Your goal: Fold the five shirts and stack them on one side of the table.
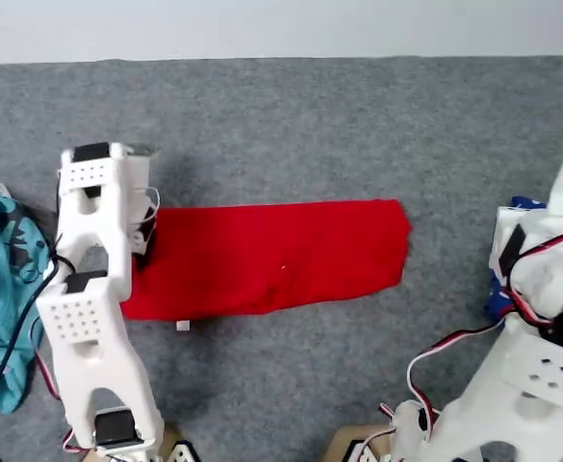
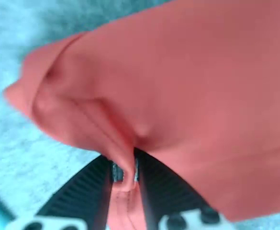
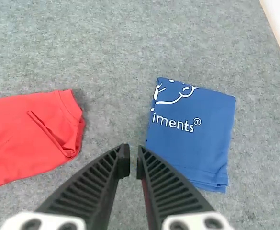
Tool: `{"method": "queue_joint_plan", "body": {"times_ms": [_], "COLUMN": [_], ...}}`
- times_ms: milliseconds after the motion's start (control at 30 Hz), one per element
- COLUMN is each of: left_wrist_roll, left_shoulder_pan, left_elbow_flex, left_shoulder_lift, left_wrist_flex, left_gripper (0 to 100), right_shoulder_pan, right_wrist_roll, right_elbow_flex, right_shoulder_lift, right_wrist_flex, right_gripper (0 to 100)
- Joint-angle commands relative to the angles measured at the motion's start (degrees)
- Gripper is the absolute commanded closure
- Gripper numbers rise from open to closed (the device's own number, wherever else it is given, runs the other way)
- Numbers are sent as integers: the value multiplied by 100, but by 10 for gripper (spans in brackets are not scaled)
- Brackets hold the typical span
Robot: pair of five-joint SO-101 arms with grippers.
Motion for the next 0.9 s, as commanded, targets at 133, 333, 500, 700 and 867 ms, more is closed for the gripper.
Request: {"method": "queue_joint_plan", "body": {"times_ms": [133,333,500,700,867], "left_wrist_roll": [-18,26,510,941,1275], "left_shoulder_pan": [440,1371,2207,3279,3842], "left_elbow_flex": [22,338,330,-75,-1121], "left_shoulder_lift": [-1644,-2268,-2303,-2277,-1679], "left_wrist_flex": [193,193,193,167,176], "left_gripper": [994,994,994,994,994], "right_shoulder_pan": [-57,-48,-40,303,664], "right_wrist_roll": [-18,-18,-18,-18,-9], "right_elbow_flex": [9,26,35,53,396], "right_shoulder_lift": [-75,-75,-75,-57,-92], "right_wrist_flex": [136,136,136,136,136], "right_gripper": [957,958,959,959,959]}}
